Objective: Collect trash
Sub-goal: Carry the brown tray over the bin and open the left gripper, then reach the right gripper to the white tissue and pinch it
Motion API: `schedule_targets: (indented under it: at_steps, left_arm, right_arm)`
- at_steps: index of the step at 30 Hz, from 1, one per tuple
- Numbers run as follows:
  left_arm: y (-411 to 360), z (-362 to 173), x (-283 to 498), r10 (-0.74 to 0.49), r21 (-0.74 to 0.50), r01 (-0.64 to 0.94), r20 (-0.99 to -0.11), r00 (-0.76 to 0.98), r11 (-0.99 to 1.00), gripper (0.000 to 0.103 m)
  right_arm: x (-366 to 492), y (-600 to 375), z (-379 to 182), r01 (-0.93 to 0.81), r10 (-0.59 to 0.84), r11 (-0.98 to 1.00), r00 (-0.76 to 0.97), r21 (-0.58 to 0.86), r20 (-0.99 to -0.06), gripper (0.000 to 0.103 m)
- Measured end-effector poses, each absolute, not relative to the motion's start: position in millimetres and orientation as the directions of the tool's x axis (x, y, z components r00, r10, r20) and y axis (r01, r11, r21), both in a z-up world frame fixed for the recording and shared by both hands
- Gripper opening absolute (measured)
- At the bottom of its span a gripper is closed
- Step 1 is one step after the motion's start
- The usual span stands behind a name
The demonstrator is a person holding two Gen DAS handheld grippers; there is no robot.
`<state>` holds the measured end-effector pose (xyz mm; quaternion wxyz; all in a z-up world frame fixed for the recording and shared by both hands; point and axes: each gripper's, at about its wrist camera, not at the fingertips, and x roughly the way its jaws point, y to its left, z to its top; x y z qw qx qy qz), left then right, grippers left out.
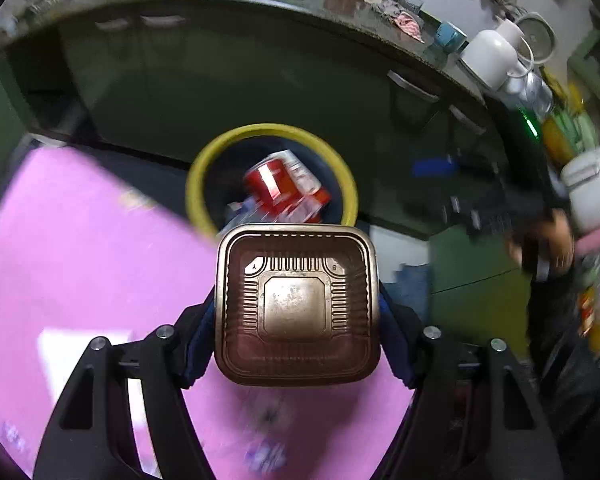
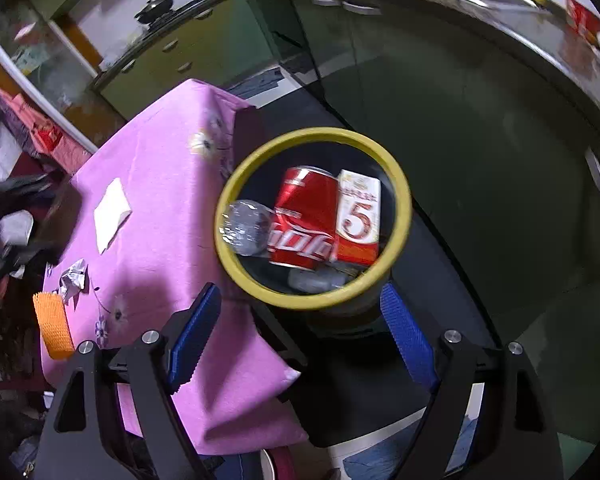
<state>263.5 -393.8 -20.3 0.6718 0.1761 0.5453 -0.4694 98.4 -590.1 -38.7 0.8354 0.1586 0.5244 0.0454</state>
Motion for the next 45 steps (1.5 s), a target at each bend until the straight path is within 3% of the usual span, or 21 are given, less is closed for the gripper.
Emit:
schedule_targets:
  at_steps: [5, 12, 23, 30, 45]
  left_arm:
    - [-466.9, -62.9, 303.1, -0.456, -0.371, 0.792, -0.880, -0.133, 0.485, 0.067]
    - [-485.0, -104.5, 347.8, -0.476, -0.452, 0.703, -0.861, -0.181, 0.549, 0.067]
    - [-487.3, -140.2, 365.8, -0.390, -0.418, 0.705, -0.896, -0.214, 0.574, 0.068]
    - [-484.5, -141.1, 373.4, -0.395, -0.419, 0.693, -0.895, -0.207, 0.587, 0.075]
    - [-470.3, -83.8, 370.4, -0.435, -0.376, 0.720, -0.893, -0.113, 0.584, 0.077]
  right_arm:
    - [89.7, -609.2, -56.5, 0.124, 0.251, 0.936, 0.425, 0.330, -0.870, 0.081]
    - [78.5, -626.1, -75.9, 0.146, 0.270, 0.924, 0.405, 0.353, -0.874, 0.081]
    - [79.0, -622.7, -84.0, 0.144, 0.282, 0.922, 0.387, 0.360, -0.878, 0.081]
    - [74.4, -619.4, -79.4, 0.142, 0.276, 0.925, 0.390, 0.353, -0.879, 0.081]
    - [76.1, -606.4, -73.1, 0.106, 0.300, 0.923, 0.406, 0.370, -0.863, 0.081]
